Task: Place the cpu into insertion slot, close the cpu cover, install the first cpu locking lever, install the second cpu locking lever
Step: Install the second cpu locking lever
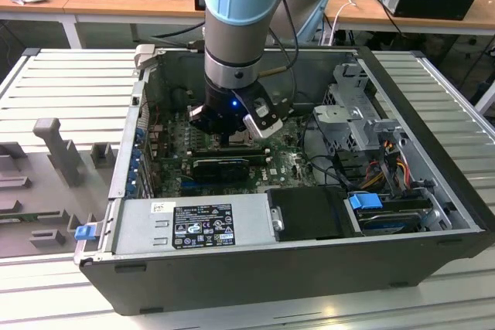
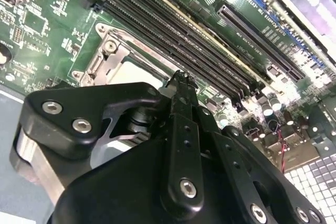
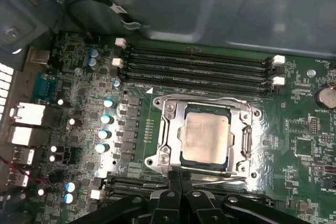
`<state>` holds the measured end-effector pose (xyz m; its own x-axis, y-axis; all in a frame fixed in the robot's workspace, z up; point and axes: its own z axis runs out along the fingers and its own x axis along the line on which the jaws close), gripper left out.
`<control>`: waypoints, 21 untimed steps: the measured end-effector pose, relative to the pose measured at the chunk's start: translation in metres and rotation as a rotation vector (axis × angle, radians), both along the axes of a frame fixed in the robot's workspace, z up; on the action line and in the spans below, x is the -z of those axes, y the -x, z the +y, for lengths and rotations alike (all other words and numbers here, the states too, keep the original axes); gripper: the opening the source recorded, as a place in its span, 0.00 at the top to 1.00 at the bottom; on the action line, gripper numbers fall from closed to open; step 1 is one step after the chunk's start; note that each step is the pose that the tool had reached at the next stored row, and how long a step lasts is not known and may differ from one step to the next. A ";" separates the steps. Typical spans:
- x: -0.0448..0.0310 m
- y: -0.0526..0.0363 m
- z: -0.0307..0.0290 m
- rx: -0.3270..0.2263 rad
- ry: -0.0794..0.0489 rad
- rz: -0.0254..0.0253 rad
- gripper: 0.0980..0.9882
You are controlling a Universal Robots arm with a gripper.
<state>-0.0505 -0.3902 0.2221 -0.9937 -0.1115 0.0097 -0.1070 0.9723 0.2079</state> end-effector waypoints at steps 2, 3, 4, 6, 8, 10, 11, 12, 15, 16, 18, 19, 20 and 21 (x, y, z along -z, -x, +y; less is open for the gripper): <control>0.0002 0.0024 -0.0031 0.000 -0.014 0.0000 0.99; 0.0004 0.0044 -0.0050 0.000 -0.020 0.0000 0.99; 0.0006 0.0055 -0.0059 0.000 -0.022 0.0000 0.99; 0.0016 0.0074 -0.0074 0.001 -0.028 0.0000 0.99; 0.0025 0.0089 -0.0084 0.002 -0.034 0.0000 0.99; 0.0032 0.0107 -0.0102 0.002 -0.038 0.0000 0.99; 0.0036 0.0110 -0.0111 0.002 -0.039 0.0000 0.99; 0.0042 0.0112 -0.0122 0.002 -0.041 -0.0001 0.99; 0.0051 0.0138 -0.0127 0.006 -0.045 -0.0002 0.99; 0.0061 0.0146 -0.0127 0.007 -0.046 -0.0002 0.99; 0.0081 0.0182 -0.0128 0.007 -0.049 -0.0001 0.99; 0.0089 0.0195 -0.0128 0.007 -0.051 -0.0002 0.99; 0.0101 0.0202 -0.0128 0.007 -0.054 0.0000 0.99; 0.0112 0.0207 -0.0128 0.007 -0.055 -0.0001 0.99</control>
<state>-0.0712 -0.4029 0.2109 -0.9945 -0.1048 0.0036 -0.1002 0.9600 0.2613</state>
